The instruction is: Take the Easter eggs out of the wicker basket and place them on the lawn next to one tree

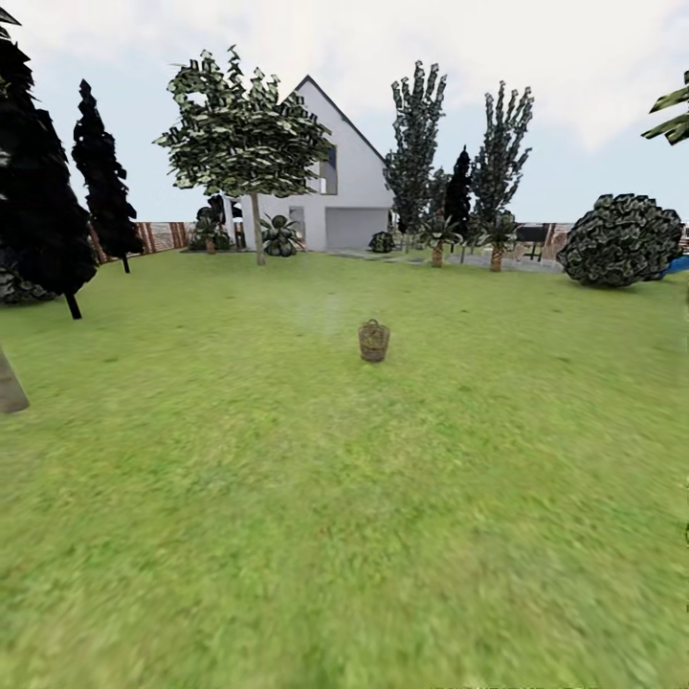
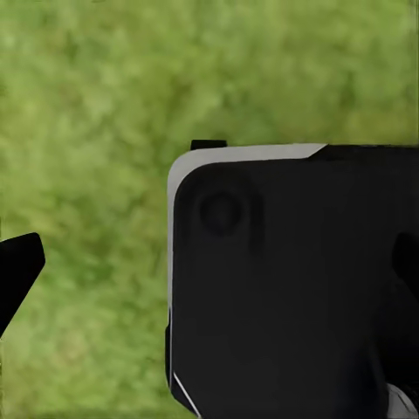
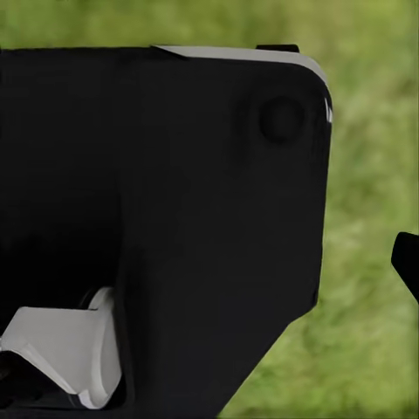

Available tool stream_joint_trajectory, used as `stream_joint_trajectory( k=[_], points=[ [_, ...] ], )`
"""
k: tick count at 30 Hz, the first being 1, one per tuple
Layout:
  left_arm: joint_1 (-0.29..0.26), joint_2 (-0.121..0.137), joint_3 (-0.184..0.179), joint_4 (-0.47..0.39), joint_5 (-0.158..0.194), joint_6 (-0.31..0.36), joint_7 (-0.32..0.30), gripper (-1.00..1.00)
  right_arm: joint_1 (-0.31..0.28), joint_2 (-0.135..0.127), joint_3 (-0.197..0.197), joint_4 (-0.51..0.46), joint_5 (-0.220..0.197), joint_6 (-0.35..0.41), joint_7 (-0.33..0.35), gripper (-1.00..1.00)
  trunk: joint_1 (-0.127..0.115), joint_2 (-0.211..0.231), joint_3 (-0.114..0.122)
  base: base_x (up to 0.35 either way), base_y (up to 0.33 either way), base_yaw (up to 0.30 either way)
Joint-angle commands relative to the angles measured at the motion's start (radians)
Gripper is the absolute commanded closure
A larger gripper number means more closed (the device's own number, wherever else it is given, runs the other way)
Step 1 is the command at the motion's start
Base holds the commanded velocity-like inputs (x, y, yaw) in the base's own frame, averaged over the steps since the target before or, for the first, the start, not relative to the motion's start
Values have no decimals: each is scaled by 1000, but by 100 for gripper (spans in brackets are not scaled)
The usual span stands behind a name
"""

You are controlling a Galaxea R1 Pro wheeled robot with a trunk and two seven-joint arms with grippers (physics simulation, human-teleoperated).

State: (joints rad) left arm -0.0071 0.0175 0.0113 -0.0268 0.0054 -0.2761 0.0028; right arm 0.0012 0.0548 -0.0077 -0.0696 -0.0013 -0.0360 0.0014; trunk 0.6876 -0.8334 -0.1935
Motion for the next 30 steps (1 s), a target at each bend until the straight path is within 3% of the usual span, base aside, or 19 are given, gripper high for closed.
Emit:
stream_joint_trajectory(
  k=[1, 11, 30],
  points=[
    [-1, 0, 0, 1, 0, -4, 0, -100, 0, 0, -1, -1, 0, -2, 0, -100, -4, 6, 2, 0, 0, -164],
    [-1, 1, 0, 1, -2, -6, 0, -100, 0, -1, -2, -1, 0, -2, 0, -100, -42, 76, 33, 0, 0, -198],
    [-1, 1, 2, 1, 2, -23, -1, -100, 0, -1, -1, -1, 0, -2, 0, -100, -115, 209, 93, 0, 0, -14]
  ],
)
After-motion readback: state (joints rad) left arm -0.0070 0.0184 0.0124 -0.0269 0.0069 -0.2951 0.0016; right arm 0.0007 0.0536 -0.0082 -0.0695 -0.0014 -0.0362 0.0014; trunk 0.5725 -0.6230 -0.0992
